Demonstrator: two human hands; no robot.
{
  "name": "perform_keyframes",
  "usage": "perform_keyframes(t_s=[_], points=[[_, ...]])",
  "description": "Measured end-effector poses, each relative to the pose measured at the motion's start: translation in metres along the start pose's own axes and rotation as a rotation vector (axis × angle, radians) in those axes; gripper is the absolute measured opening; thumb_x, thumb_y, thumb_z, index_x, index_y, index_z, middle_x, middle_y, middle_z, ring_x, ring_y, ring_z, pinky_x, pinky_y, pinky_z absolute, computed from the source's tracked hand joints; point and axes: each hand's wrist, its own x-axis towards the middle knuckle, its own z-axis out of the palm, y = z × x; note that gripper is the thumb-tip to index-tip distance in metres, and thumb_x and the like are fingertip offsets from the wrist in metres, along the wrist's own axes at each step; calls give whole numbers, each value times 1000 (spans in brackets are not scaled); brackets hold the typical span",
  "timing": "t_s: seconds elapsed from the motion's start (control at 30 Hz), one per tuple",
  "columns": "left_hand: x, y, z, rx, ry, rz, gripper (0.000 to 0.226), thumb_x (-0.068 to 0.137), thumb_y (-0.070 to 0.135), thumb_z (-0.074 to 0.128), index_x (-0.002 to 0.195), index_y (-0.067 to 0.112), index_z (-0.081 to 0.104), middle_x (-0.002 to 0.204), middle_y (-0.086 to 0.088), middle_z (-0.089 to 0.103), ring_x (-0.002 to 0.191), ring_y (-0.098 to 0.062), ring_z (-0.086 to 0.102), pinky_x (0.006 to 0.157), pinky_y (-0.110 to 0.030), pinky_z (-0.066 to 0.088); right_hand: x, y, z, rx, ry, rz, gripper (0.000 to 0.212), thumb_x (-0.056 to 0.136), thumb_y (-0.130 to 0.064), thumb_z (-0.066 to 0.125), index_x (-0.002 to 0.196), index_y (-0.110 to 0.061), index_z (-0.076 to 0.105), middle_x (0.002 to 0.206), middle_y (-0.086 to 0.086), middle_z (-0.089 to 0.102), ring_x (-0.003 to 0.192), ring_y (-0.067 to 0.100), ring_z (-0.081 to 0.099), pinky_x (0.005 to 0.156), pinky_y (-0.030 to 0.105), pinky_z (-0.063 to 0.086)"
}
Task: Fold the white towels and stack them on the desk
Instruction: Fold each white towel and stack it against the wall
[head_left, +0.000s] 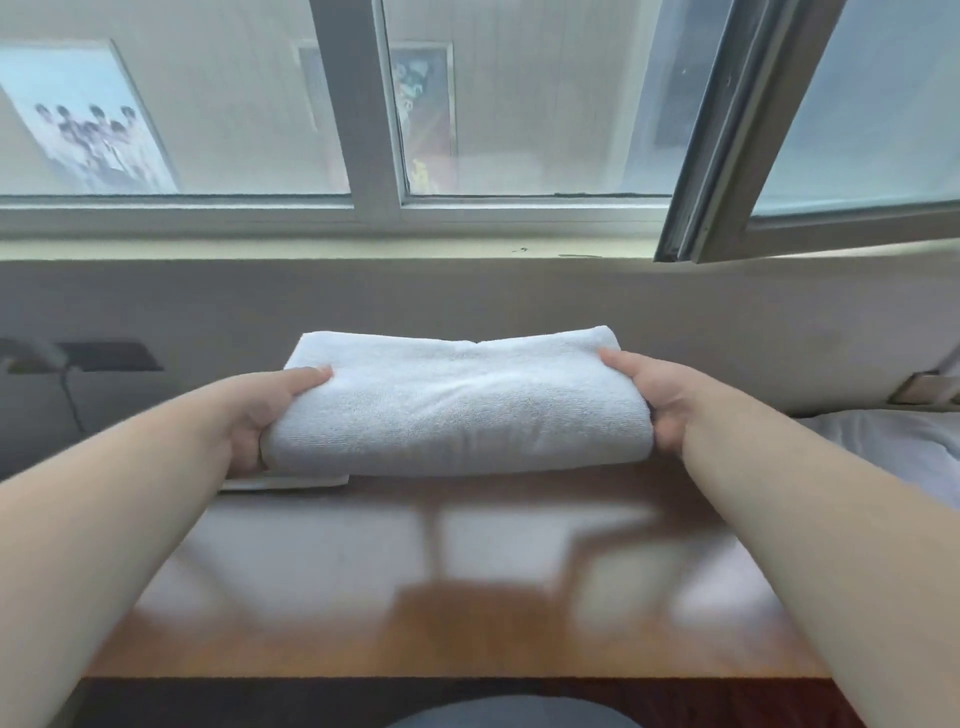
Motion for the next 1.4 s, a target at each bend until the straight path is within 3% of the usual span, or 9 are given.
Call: perform_keyframes(t_s=[0.1,0.23,0.53,0.7,0.93,1.03,1.2,1.27,1.4], points=[[-28,13,-21,4,56,44,44,81,43,74,110,11,64,87,-9,75,69,-26,72,77,-46,58,-20,-13,23,-1,-32,-5,38,96,-47,54,113,-15,66,97,10,76,73,27,74,54,40,58],[-55,25,-48,-12,80,75,41,83,42,72,110,12,64,82,-7,75,62,-23,72,52,-39,59,-36,-18,50,19,-55,-47,43,99,-42,43,122,-17,67,110,5,73,82,28,73,65,45,58],[-55,32,-124,-17,114,131,30,87,43,67,95,14,63,63,-6,71,48,-24,68,39,-37,51,-35,-4,136,25,-90,-84,40,102,-41,43,122,-17,67,109,6,74,90,28,73,66,47,59],[-9,46,-190,-14,159,170,31,87,42,68,97,13,63,66,-5,73,52,-22,69,43,-36,55,7,-3,214,43,-107,-70,42,101,-43,44,119,-14,69,107,7,74,91,29,73,67,48,60],[90,67,-279,15,177,165,34,86,42,71,100,12,63,70,-3,74,57,-21,71,45,-33,55,96,21,312,82,-75,-83,39,95,-47,57,114,-15,70,109,7,74,95,31,72,83,53,56],[134,64,-303,62,179,126,38,85,45,70,102,12,64,75,-3,75,62,-21,72,56,-33,55,132,42,337,121,-32,-82,35,95,-44,58,113,-16,70,105,7,75,91,32,73,79,55,57],[204,48,-318,118,143,83,40,87,43,69,107,9,63,92,-9,74,74,-26,72,59,-34,55,180,74,352,128,61,-40,36,97,-40,58,114,-10,68,108,12,73,94,35,71,88,60,52],[228,39,-320,116,119,68,41,87,42,69,111,10,63,98,-9,73,82,-28,72,68,-39,57,194,82,355,111,103,-26,38,97,-40,58,114,-8,67,108,12,73,93,34,71,85,59,54],[270,23,-320,102,96,44,39,83,45,73,107,14,63,91,-5,76,78,-26,74,69,-40,57,221,93,355,131,176,4,30,99,-36,56,106,-8,66,94,10,76,77,27,74,61,42,59]])
